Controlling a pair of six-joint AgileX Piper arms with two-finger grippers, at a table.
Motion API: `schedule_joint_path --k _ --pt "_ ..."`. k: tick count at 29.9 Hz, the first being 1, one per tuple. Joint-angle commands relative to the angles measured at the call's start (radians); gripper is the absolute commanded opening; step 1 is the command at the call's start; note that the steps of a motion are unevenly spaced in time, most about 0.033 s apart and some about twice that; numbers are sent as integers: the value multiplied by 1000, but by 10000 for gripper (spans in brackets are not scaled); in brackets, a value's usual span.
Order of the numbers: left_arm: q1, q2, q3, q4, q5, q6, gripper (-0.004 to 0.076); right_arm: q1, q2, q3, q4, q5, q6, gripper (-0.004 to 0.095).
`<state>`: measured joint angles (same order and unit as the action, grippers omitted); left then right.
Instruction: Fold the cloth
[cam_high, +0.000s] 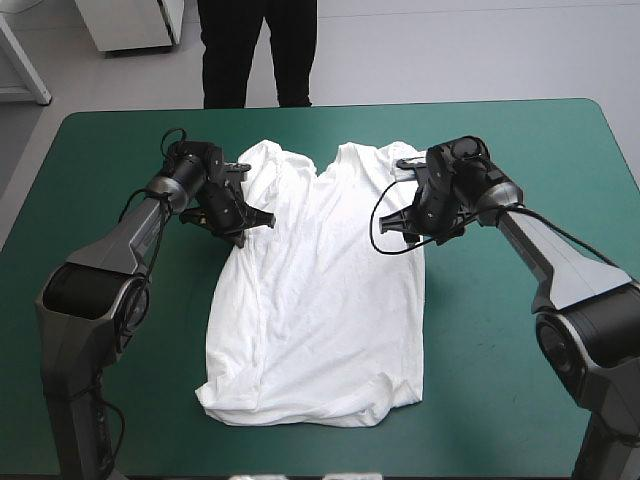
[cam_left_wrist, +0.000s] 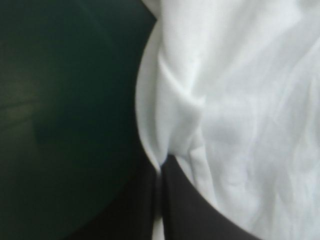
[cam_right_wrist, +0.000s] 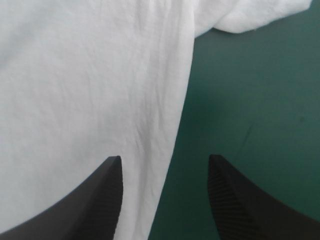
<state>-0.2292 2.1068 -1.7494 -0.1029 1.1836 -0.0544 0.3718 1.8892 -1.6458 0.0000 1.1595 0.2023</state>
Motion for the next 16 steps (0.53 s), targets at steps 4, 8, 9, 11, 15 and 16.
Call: schedule_joint_path --k 4,8,9,11,15,16 --pt "-7 -8 -3 -32 0 -1 -8 -3 36 -34 6 -69 -11 486" --pt "-7 -8 -3 -32 -2 2 -8 -3 75 -34 11 -79 -11 486" --pt "-7 -8 -3 -32 -2 2 -10 -3 80 -34 11 -81 -11 486" --pt "-7 -8 -3 -34 -2 2 -10 -3 97 -34 11 -81 -6 486" --pt "-7 -8 -3 -36 3 2 -10 -3 122 -32 20 -73 -1 460" --pt "-7 -8 -3 -36 3 2 -10 -3 129 -30 22 -67 1 419"
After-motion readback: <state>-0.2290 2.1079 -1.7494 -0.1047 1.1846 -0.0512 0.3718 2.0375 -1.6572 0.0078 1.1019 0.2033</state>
